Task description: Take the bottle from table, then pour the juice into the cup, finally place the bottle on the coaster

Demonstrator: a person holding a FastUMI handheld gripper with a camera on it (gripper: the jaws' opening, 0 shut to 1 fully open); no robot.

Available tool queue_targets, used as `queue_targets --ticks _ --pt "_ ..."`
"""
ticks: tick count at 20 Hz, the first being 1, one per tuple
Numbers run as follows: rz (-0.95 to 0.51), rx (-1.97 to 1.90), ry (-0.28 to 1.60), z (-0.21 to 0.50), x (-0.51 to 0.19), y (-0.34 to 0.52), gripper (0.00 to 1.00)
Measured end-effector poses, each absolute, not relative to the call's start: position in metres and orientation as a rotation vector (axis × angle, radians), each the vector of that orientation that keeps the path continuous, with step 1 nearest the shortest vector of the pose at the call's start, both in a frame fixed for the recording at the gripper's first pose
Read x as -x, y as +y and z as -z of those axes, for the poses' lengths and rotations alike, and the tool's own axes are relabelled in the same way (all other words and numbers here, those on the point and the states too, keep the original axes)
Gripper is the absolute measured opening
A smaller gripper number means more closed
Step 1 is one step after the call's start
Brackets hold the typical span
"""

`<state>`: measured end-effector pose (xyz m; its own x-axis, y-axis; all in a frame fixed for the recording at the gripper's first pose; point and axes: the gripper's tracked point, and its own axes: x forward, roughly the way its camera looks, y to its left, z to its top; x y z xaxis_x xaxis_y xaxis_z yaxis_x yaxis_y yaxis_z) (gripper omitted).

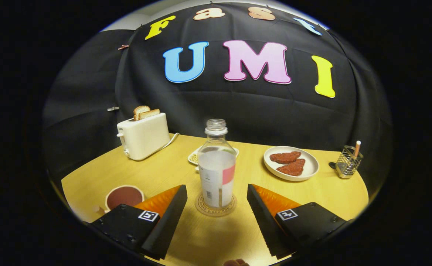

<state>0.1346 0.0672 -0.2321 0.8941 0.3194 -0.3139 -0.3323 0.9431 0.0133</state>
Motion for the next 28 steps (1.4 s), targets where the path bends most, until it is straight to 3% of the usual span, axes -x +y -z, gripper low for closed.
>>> queue_targets --ticks 8,15,22,28 --pt "-0.335 0.103 0.175 0.120 -0.030 0.039 0.99" --pt "-0.150 0.080 0.039 0.010 0.027 -0.023 0.97" --pt "0.001 0.008 -0.033 -0.026 0.059 -0.069 0.97" --pt "0.006 0.044 -0.091 -0.051 0.080 -0.070 0.97"
